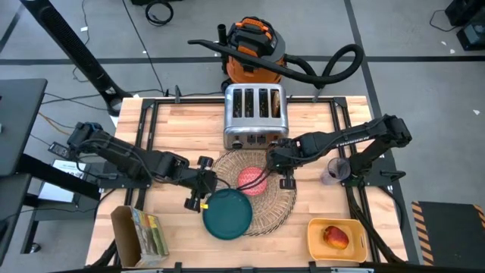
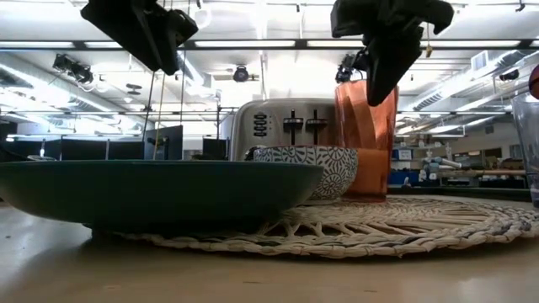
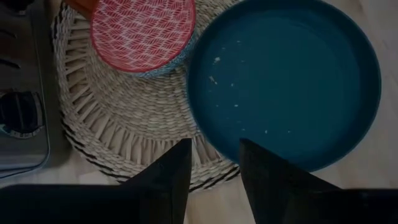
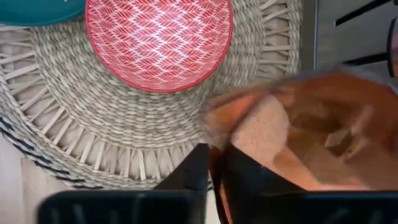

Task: Arrange a breakfast setting
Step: Adjust the orange glass of milk on the brown placemat

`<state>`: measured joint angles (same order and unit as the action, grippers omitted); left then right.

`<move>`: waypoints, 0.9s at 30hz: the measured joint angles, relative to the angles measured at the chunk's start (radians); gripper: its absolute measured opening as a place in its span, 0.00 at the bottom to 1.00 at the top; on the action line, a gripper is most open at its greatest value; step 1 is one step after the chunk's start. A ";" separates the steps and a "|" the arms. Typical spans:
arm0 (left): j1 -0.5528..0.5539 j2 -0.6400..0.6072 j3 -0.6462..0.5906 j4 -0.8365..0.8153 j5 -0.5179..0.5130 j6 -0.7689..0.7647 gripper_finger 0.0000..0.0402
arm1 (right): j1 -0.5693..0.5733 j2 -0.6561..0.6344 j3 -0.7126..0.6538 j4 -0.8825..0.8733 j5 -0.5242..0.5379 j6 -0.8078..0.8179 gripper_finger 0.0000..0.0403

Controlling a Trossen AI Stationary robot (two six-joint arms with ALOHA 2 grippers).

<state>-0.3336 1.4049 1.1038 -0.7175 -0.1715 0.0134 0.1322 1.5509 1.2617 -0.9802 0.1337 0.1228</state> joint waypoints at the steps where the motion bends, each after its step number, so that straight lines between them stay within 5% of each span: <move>1: 0.000 0.000 0.000 0.000 0.000 0.000 0.35 | 0.000 0.000 0.000 0.000 0.000 -0.003 0.07; 27: 0.000 0.000 0.000 0.004 0.000 -0.020 0.35 | -0.031 0.000 0.010 -0.044 0.003 -0.075 0.07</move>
<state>-0.3336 1.4052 1.1042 -0.7132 -0.1719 -0.0071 0.1013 1.5513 1.2713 -1.0247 0.1368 0.0483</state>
